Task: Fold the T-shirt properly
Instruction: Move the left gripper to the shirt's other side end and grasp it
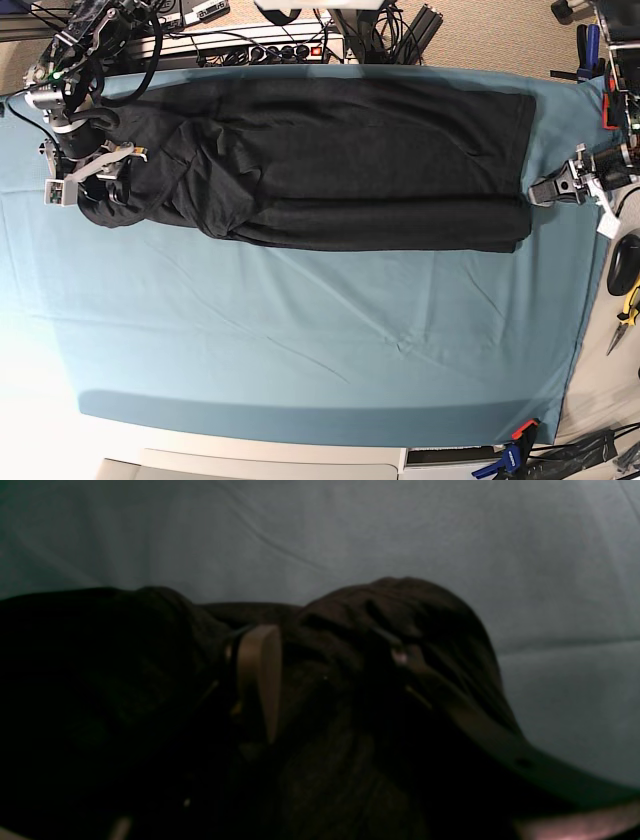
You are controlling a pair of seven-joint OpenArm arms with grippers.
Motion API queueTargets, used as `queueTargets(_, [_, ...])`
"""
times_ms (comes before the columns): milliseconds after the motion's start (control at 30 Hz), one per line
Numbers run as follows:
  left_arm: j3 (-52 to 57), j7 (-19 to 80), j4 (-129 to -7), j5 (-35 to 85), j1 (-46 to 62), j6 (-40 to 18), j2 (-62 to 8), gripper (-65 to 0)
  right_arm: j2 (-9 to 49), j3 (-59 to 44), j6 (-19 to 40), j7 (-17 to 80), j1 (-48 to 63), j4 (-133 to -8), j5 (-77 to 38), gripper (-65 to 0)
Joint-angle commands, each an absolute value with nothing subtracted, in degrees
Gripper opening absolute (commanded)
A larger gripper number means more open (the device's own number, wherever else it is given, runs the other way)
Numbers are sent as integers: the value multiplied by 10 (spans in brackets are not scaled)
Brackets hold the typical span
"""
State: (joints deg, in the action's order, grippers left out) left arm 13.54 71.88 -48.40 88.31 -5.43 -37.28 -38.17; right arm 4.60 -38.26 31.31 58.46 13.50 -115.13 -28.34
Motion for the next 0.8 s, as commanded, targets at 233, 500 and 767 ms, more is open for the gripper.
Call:
queueTargets(233, [125, 750, -484, 850, -49, -367, -319, -315, 54, -386, 315, 570, 132, -1162, -289, -374])
queueTargets(500, [125, 764, -584, 850, -48, -399, -312, -315, 54, -386, 315, 571, 132, -1162, -289, -374])
queueTargets(767, [125, 726, -661, 826, -47, -373, -312, -315, 54, -386, 315, 571, 132, -1162, -289, -374])
